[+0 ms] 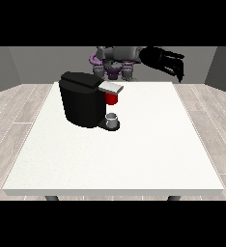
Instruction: Insert the coffee pod into the coffee machine and close the lid
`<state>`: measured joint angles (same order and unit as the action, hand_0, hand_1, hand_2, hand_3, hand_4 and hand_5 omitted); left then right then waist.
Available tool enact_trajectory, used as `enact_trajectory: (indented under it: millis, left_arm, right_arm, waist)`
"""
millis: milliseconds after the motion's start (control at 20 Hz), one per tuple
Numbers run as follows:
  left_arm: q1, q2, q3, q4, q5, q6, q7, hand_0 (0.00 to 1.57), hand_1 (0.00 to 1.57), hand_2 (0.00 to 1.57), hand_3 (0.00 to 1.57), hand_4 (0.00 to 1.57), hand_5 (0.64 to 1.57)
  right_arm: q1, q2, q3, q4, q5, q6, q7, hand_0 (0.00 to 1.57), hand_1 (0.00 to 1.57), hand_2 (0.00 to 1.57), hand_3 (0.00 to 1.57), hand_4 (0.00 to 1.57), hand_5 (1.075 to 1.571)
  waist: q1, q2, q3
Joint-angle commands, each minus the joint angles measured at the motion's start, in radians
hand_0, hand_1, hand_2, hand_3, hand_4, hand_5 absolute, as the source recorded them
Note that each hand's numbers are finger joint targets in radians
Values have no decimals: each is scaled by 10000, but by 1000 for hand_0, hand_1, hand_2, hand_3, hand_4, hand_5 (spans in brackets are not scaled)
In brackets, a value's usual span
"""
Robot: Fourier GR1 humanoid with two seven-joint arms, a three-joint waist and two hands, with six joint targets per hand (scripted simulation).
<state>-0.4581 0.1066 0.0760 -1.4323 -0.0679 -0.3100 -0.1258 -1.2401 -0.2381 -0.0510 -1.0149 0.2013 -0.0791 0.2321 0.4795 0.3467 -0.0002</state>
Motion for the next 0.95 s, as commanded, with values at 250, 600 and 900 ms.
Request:
enact_trajectory:
  millis: [250,600,900]
  left_arm:
    - [143,-1,-65,-643,227,-95,576,0,0,0,0,349,1571]
    - [1052,3,-11,-165,47,-33,-144,0,0,0,0,246,1571]
    - [1952,150,593,716,205,145,-444,0,0,0,0,266,1571]
  right_arm:
    - [-141,100,-472,1272,-273,158,-1242,0,0,0,0,0,1571]
    - [410,1377,92,950,-311,104,-2127,0,0,0,0,0,1571]
    - [2222,2350,1272,262,-907,367,-3056,0,0,0,0,259,1571]
  waist:
    - [-8,-116,3]
    - [-934,-893,-1]
    - [-1964,-1943,-2]
